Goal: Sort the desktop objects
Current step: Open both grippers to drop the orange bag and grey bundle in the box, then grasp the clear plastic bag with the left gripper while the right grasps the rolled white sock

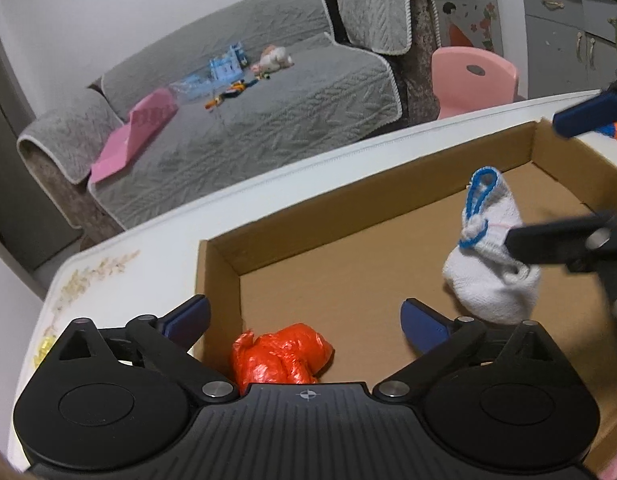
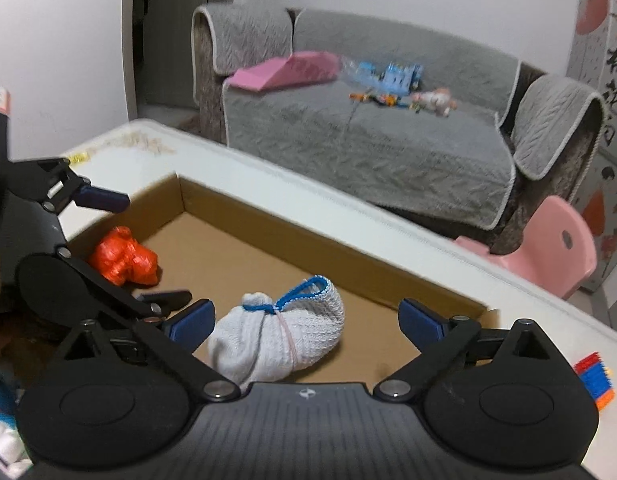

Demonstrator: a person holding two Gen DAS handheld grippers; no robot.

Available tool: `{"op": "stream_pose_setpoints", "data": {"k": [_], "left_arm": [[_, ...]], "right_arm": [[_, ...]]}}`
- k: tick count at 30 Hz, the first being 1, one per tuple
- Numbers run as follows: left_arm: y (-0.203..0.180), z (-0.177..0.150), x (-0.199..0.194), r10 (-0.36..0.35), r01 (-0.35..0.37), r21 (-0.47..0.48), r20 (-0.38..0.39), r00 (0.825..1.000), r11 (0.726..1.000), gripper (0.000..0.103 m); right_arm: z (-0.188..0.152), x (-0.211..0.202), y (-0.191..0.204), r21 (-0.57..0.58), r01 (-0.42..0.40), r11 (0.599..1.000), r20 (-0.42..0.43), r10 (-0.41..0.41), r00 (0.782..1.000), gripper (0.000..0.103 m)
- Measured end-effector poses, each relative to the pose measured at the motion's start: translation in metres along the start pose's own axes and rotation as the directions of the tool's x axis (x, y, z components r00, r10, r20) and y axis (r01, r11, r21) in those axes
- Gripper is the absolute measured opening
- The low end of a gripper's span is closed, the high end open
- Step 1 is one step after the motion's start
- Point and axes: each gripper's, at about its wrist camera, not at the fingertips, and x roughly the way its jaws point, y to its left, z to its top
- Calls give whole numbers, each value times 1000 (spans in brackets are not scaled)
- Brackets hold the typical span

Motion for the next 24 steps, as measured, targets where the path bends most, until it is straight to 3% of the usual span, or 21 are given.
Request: {"op": "stream_pose_setpoints", "data": {"k": [8, 12, 16, 21, 24], "left_arm": [[34, -17, -66, -45, 48, -33, 81, 996, 998, 103], [69, -53, -100, -11, 23, -126, 92, 996, 992, 103], [94, -97, -112, 28, -16, -178, 66, 997, 984, 103], [101, -147, -101, -35, 26, -237, -31, 999, 971, 103], [97, -153, -99, -57, 53, -216, -10, 998, 975, 103]], "right_arm": [[-26, -84, -2, 103, -8, 995, 164, -9, 986, 102], [-55, -111, 0, 162, -30, 986, 192, -2, 981, 102], [-80, -118, 9, 180, -13, 984, 176, -19, 984, 102], [-105, -113, 9, 189, 15, 982, 125, -39, 991, 102], [-116, -108, -2, 221, 34, 975, 101, -58, 993, 102]]}}
